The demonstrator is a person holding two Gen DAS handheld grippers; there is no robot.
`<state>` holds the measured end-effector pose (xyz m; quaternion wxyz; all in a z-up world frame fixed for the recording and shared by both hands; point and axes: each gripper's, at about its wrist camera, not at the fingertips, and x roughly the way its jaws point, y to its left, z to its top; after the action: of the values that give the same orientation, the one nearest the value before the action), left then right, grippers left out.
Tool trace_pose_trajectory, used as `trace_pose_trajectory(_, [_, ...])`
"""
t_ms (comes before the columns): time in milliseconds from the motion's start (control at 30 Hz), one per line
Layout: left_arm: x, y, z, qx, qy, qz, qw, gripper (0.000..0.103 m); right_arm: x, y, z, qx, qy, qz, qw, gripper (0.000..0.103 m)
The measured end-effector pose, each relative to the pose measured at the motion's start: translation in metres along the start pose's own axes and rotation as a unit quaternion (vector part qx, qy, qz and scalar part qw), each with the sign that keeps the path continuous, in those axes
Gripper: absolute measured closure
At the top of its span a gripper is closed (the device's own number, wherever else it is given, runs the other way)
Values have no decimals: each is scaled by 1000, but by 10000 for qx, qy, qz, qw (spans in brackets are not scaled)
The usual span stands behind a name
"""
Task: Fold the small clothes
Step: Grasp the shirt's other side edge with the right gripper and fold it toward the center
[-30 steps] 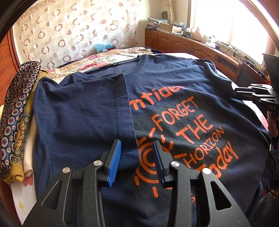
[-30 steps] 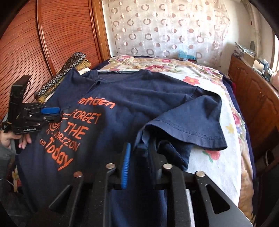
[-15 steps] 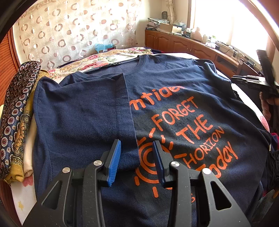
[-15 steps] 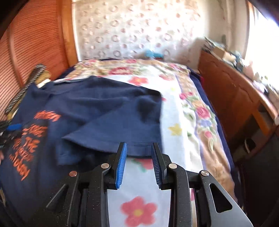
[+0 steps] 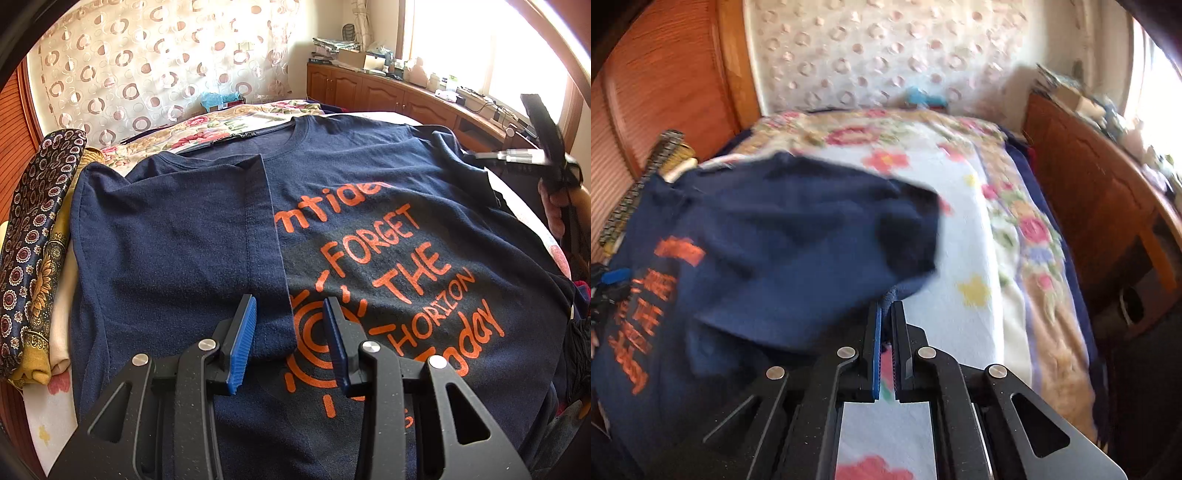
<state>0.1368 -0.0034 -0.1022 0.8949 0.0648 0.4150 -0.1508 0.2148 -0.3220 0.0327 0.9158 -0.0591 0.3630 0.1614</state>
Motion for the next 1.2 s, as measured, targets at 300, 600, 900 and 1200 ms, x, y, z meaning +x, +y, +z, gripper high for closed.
trace_pose_trajectory(300, [0, 0, 0, -1, -2, 0, 10000, 65, -11, 79, 76, -718, -537, 551, 9944, 99])
trace_pose_trajectory(600, [0, 0, 0, -4, -3, -2, 10000, 65, 13, 114, 101, -805, -492, 291, 9951, 74])
trace_pose_trajectory(900, [0, 0, 0, -9, -6, -7, 10000, 65, 4, 129, 36, -1118, -66, 694, 9913, 74])
trace_pose_trajectory(1200, [0, 0, 0, -4, -7, -2, 10000, 65, 13, 142, -24, -1281, 201, 689, 9892, 74])
